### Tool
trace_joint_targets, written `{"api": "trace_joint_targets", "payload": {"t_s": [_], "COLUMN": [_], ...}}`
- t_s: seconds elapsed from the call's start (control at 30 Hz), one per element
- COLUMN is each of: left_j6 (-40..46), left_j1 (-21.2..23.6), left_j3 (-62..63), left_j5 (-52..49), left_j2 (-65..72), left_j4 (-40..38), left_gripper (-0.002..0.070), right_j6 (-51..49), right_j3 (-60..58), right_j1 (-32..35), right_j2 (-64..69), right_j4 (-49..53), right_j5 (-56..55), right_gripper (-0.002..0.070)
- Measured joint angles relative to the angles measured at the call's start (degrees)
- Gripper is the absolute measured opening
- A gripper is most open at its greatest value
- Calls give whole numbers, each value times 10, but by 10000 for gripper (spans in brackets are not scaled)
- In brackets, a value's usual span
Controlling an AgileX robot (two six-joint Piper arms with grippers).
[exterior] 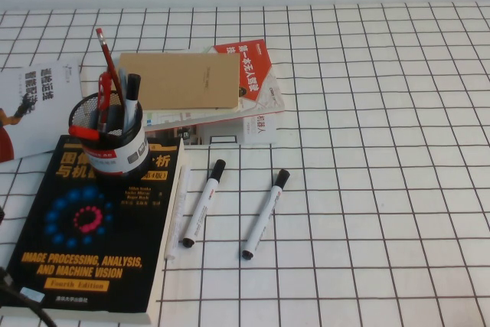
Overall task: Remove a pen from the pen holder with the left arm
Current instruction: 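Take a marker out of the pen holder and lay it on the table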
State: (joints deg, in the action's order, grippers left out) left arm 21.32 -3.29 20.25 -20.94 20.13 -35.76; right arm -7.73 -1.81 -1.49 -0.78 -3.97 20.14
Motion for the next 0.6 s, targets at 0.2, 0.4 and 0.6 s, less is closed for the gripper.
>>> {"api": "trace_joint_targets", "payload": {"t_s": [0.2,0.4,0.6], "left_j6": [-45,-178,-204], "left_j1": [0,-22,-66], "left_j3": [3,3,3], "left_j5": [39,118,209], "left_j2": [48,72,110], "left_j4": [88,271,342], "left_gripper": [-4,-4,114], "right_j6": [0,0,0], "right_j3": [0,0,0], "right_j1": [0,0,0], "right_j2": [0,0,0], "right_j4": [0,0,0], "right_j5": [0,0,0], "right_gripper": [-17,-17,-16]}}
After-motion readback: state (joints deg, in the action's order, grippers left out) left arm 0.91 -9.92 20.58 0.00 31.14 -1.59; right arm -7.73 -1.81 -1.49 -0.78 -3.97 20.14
